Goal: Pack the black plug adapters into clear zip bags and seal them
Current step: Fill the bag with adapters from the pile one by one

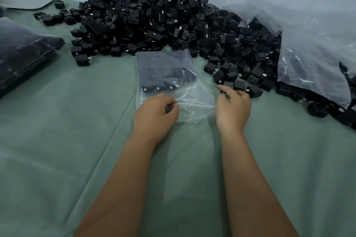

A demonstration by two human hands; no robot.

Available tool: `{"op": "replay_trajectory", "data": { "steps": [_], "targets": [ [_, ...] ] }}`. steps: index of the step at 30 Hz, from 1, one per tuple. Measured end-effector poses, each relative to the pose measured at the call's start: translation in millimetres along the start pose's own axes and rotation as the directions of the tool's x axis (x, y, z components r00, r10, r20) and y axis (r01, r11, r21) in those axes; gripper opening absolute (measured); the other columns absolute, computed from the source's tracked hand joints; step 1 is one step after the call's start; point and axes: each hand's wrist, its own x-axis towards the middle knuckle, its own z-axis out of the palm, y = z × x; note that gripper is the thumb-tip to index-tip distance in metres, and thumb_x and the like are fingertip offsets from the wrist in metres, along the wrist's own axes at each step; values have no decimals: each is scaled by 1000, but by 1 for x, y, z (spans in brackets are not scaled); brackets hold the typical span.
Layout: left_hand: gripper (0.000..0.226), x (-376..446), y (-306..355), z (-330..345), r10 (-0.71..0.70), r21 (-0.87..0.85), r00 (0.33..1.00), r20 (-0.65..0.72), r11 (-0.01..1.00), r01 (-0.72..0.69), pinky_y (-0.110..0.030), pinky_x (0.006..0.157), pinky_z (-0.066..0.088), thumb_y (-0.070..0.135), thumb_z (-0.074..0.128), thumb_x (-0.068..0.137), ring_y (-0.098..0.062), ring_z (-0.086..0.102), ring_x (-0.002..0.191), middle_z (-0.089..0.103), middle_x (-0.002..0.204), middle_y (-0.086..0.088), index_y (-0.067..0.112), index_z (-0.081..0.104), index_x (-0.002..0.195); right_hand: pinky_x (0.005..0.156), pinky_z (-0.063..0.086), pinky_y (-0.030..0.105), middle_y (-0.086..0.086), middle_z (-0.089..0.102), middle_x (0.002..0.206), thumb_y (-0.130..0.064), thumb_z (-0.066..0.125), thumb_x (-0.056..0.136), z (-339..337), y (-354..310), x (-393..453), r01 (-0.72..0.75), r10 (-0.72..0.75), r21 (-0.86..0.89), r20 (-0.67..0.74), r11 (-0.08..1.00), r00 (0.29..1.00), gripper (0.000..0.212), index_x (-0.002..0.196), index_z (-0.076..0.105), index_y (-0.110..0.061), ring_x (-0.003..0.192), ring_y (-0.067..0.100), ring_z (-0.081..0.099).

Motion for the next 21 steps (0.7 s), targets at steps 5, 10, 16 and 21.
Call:
{"op": "replay_trajectory", "data": {
  "steps": [5, 10, 16, 21],
  "targets": [
    [16, 1, 0, 0, -6, 13, 1000, -1, 1000, 6, -30, 69, 39, 30, 56, 92, -14, 52, 86, 60, 87, 7, 21, 67, 86, 110, 15, 35, 1, 28, 153, -32, 37, 89, 4, -1, 3, 62, -18, -296, 150, 953, 988, 49, 136, 46, -46, 136, 20, 21],
    [13, 2, 1, 1, -11, 10, 1000, -7, 1000, 11, -27, 68, 34, 28, 57, 91, -11, 49, 83, 57, 85, 9, 22, 68, 88, 104, 21, 34, 3, 43, 137, -29, 40, 90, 4, 0, 4, 87, -62, -269, 102, 959, 993, 46, 134, 49, -40, 128, 22, 28],
    [13, 3, 1, 1, -23, -12, 1000, 4, 1000, 23, -30, 73, 42, 28, 57, 90, -14, 53, 86, 60, 89, 8, 23, 68, 88, 89, 26, 23, 3, 50, 118, -10, 47, 81, -6, -3, -13, 156, -132, 112, -198, 981, 971, 53, 131, 45, -26, 99, 12, 32],
    [13, 3, 1, 2, -18, -8, 1000, 1, 1000, 18, -30, 71, 39, 28, 56, 91, -16, 53, 85, 59, 88, 8, 21, 67, 87, 92, 39, 31, 9, 48, 114, -1, 54, 73, -7, -18, -46, 554, -536, 87, -166, 828, 828, 50, 122, 53, -13, 104, 21, 45]
  ]
}}
